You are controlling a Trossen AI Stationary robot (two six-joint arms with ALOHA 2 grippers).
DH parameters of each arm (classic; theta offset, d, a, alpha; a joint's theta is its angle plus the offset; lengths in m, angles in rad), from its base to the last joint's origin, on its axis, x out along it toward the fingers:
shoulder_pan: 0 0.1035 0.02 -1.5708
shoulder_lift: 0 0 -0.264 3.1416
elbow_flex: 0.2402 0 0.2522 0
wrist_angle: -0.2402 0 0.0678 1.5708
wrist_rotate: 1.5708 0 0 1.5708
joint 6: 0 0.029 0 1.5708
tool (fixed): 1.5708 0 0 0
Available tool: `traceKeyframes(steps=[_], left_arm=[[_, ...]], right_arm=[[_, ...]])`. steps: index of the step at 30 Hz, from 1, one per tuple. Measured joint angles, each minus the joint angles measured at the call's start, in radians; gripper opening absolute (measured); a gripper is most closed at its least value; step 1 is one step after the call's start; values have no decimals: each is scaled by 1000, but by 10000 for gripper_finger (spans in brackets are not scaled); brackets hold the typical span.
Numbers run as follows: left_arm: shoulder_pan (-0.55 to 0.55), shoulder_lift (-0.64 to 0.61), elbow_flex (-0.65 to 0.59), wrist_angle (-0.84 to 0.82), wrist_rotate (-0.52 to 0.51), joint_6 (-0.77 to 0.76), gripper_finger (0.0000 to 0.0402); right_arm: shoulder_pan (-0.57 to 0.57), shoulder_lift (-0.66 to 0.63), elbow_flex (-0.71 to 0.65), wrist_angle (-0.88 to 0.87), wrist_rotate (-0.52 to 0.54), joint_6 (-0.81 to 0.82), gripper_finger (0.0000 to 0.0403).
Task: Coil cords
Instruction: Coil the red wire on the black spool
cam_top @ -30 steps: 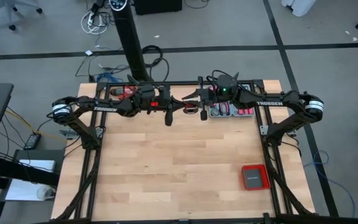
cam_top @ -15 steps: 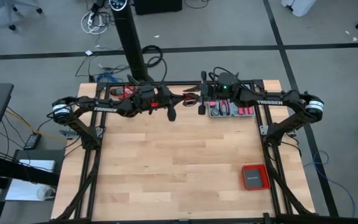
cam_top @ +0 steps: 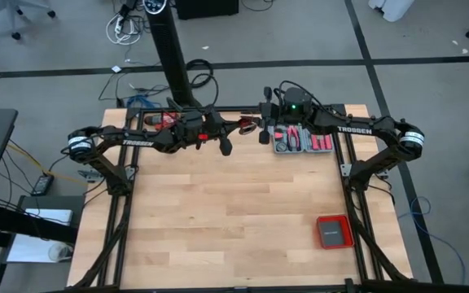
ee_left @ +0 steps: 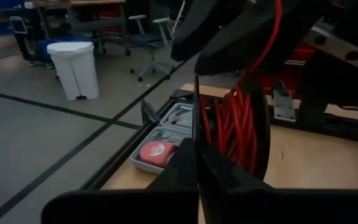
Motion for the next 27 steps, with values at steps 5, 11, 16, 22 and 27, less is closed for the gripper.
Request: traceKeyframes(steps=[5,11,16,22,27], left_arm=[[0,0,0,11,-6,2,0],[-1,0,0,-14,-9,-18,0],[-8,0,0,-29,-62,0,0],[-19,0,0,30,-126,7,0],[-19,0,0,68,-136,-27,0]], right_arm=[[12,13,0,17,25,3,47],[19,17,0,85,57,43,47],[18,-3,0,79,57,85,47],[39,0,0,64,54,89,47],[62,0,0,88,65,113,47]])
